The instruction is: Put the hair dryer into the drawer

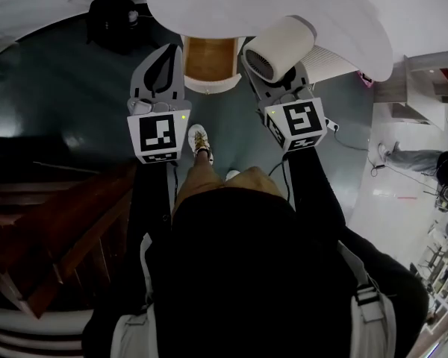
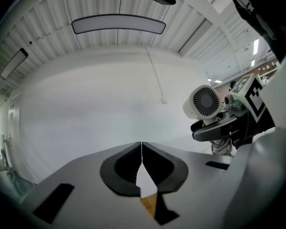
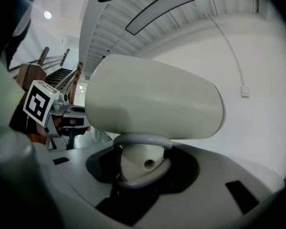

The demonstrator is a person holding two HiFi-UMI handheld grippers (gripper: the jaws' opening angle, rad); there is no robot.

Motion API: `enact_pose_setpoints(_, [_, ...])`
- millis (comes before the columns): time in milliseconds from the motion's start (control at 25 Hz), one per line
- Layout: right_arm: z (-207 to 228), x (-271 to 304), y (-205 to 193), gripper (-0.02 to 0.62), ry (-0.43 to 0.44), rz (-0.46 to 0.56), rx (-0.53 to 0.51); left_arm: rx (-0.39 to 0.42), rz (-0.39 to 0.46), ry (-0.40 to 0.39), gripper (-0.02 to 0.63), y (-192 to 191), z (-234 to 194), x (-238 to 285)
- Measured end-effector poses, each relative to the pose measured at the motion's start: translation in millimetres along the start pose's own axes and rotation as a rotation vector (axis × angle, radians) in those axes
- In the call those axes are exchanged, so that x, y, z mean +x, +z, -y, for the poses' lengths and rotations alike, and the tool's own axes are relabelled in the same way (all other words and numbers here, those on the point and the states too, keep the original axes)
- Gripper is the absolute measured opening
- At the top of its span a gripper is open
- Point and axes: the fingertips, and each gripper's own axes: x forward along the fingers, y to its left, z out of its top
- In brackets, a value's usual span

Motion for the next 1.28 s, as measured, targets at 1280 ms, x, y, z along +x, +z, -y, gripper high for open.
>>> enact_pose_setpoints(1280, [-21,163,-124,0.202,0.202,-0.406,0.085,-0.074,-0.074,-0.154,0.018,-89,-60,120])
